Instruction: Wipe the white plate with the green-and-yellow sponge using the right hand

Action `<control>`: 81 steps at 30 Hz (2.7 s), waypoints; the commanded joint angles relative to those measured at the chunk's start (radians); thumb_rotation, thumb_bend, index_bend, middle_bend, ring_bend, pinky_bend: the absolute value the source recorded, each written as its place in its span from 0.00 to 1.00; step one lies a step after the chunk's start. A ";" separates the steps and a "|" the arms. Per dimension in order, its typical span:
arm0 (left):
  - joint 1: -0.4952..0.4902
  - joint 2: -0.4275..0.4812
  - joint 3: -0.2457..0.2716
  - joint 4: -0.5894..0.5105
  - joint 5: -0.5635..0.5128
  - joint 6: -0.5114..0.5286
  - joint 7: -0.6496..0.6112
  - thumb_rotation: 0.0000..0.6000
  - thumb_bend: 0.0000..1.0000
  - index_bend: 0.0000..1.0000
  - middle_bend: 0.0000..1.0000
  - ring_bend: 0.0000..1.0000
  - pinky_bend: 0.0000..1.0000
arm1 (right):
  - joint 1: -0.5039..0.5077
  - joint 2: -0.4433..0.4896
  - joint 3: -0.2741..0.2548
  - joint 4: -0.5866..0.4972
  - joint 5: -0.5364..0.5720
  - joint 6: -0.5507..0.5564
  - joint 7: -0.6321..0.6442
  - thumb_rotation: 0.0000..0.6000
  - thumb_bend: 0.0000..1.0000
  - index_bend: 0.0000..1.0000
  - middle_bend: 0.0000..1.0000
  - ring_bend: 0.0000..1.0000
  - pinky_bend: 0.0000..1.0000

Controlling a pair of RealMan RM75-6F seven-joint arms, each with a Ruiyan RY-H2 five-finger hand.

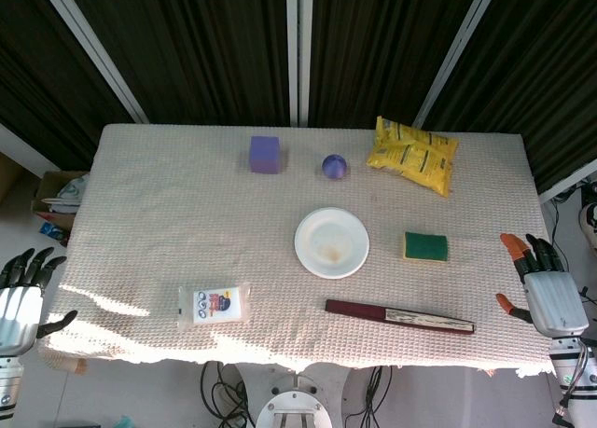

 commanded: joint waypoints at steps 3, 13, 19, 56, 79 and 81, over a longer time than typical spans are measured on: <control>-0.001 -0.003 0.002 0.003 0.003 -0.004 0.004 1.00 0.07 0.19 0.10 0.05 0.11 | 0.010 -0.005 0.001 0.002 0.009 -0.021 0.000 1.00 0.11 0.00 0.13 0.00 0.11; 0.007 -0.014 0.009 0.008 0.010 0.000 0.001 1.00 0.07 0.19 0.10 0.05 0.11 | 0.152 -0.073 0.057 0.059 0.126 -0.252 -0.017 1.00 0.11 0.04 0.17 0.01 0.12; 0.012 -0.015 0.014 0.012 0.002 -0.008 -0.006 1.00 0.07 0.19 0.10 0.05 0.11 | 0.223 -0.166 0.073 0.183 0.176 -0.354 -0.019 1.00 0.11 0.20 0.18 0.01 0.12; -0.004 0.001 0.020 0.009 -0.014 -0.060 -0.014 1.00 0.08 0.20 0.10 0.05 0.11 | 0.352 -0.357 0.063 0.434 0.207 -0.492 0.103 1.00 0.15 0.27 0.29 0.01 0.13; 0.001 0.027 0.025 -0.029 -0.019 -0.063 -0.001 1.00 0.08 0.23 0.10 0.05 0.11 | 0.409 -0.209 0.051 0.319 0.018 -0.363 0.075 1.00 0.22 0.41 0.35 0.04 0.14; 0.002 0.028 0.026 -0.034 -0.018 -0.062 0.005 1.00 0.08 0.23 0.10 0.05 0.11 | 0.440 -0.185 0.056 0.270 -0.010 -0.374 0.046 1.00 0.22 0.42 0.35 0.04 0.14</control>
